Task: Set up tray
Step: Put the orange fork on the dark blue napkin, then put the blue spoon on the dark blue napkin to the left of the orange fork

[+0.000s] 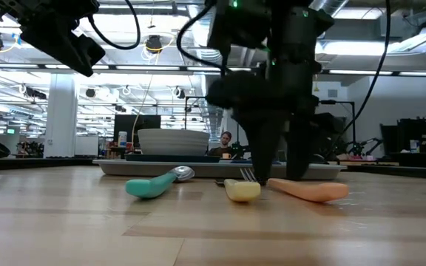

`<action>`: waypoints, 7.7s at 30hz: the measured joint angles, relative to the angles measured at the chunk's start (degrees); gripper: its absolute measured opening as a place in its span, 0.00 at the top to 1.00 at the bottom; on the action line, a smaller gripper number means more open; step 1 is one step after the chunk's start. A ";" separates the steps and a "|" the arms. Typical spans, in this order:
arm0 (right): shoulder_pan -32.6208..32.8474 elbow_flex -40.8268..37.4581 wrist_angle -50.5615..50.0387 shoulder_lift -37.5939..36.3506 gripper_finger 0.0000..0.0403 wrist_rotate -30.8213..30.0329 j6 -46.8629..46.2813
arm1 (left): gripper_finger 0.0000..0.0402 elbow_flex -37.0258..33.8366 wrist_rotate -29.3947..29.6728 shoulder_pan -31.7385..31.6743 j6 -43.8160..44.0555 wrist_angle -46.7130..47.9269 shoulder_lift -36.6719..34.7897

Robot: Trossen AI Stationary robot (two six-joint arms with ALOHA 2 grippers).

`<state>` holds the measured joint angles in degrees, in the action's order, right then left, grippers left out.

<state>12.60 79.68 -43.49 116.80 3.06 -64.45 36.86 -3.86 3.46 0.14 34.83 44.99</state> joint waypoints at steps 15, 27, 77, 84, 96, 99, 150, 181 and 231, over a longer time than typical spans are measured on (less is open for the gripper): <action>-0.39 1.62 -2.49 4.08 0.48 2.16 -0.84 | 0.78 0.00 -0.04 0.00 0.02 -0.03 0.00; -0.50 2.61 -5.54 4.30 0.96 2.30 0.40 | 0.78 0.00 -0.07 0.00 0.02 0.00 0.00; -26.50 5.87 -13.64 -9.25 0.95 5.68 7.48 | 0.78 -0.02 -0.33 0.04 0.00 0.27 0.02; -34.16 10.96 -12.60 -3.25 0.96 5.75 11.58 | 0.78 -0.02 -0.31 0.04 0.01 0.41 0.02; -38.14 12.51 -11.59 4.50 0.95 6.08 13.96 | 0.78 -0.02 -0.28 0.04 0.00 0.48 0.02; -38.99 12.57 -9.56 4.47 0.95 5.93 13.97 | 0.78 -0.02 -0.28 0.04 0.00 0.48 0.02; -40.37 12.98 -13.18 4.07 0.77 4.52 16.91 | 0.78 -0.02 -0.26 0.04 0.00 0.55 0.02; -1.06 19.52 -46.26 -15.34 0.77 -27.15 31.84 | 0.78 -0.61 -4.22 0.04 5.60 -23.70 14.95; -7.76 19.54 -46.50 -43.55 0.77 -26.91 49.75 | 0.78 27.05 16.50 14.05 76.20 -11.50 48.21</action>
<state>4.84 99.22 -90.00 73.25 -23.86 -14.70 63.91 12.64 17.52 76.34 23.32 93.20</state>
